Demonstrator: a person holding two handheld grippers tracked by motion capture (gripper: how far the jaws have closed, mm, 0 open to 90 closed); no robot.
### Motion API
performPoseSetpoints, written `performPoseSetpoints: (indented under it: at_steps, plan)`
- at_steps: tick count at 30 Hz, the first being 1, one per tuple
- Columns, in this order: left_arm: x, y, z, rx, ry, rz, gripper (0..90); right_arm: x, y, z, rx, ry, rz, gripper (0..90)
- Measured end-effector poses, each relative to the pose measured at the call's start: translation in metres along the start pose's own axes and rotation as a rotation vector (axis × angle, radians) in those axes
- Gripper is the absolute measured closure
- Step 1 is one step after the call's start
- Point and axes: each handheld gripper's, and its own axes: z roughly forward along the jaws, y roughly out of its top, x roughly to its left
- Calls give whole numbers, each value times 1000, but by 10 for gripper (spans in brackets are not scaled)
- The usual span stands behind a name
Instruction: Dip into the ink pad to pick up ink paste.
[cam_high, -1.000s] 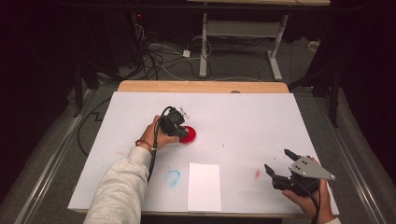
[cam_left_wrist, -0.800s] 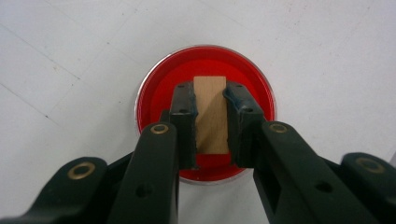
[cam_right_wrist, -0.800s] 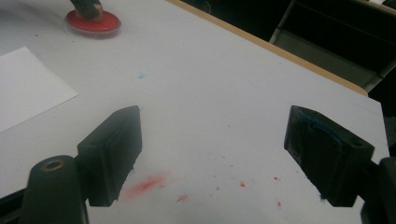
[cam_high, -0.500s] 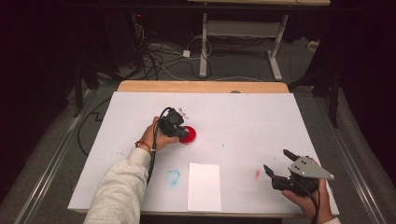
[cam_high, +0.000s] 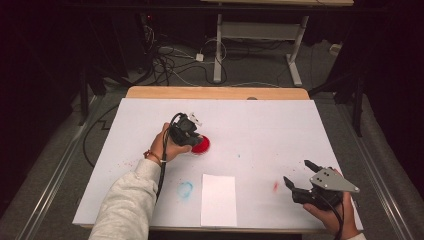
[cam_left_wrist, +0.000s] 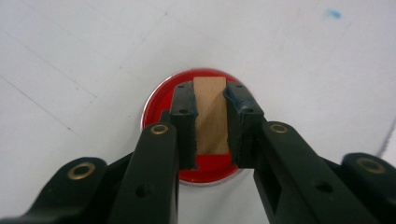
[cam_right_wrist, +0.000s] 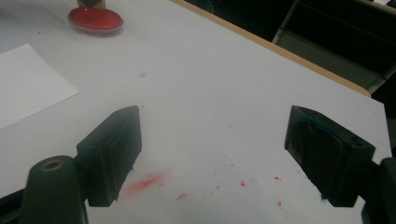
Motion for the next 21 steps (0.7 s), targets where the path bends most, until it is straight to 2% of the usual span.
performPoseSetpoints:
  at_steps: [2,5,10,13,16,21]
  plan:
    - [-3,2,-7,-30,1,6,733,0,0,0,-2,1,-3,189]
    - [-6,5,-15,-43,10,20,733,1,0,0,6,-1,-5,189]
    - [-3,5,-34,-77,24,23,733,1,1,0,3,5,-12,190]
    - [-2,4,-46,-111,12,19,732,1,0,0,4,6,-12,190]
    - [-4,4,-45,-98,5,26,732,1,1,0,2,4,-10,190]
    - [-3,3,-30,-57,-4,25,732,1,1,-1,2,2,-12,191]
